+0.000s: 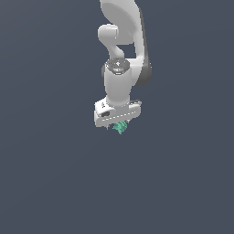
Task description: Pick up the object and move it to a goal position.
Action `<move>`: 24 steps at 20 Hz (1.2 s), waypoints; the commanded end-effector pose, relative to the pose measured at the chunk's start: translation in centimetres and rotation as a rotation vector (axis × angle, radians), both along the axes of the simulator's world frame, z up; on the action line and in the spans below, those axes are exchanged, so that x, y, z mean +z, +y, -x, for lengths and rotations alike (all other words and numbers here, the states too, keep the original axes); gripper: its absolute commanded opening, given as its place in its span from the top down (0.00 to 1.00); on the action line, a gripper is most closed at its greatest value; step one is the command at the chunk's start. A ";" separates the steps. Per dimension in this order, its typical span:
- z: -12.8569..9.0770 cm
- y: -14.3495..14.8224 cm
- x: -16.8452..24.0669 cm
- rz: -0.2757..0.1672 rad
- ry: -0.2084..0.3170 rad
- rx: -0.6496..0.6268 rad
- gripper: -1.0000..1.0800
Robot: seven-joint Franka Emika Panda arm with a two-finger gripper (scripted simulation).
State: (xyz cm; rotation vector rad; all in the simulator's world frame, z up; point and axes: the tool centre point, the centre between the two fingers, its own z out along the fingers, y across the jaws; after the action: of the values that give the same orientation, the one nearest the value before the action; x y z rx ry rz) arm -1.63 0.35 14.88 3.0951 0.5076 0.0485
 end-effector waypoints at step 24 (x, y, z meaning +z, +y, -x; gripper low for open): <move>7.0 1.5 -5.5 0.007 0.031 0.445 0.04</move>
State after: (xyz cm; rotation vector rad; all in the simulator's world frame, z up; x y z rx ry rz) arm -8.67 1.85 9.32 2.9116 1.1803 -0.0006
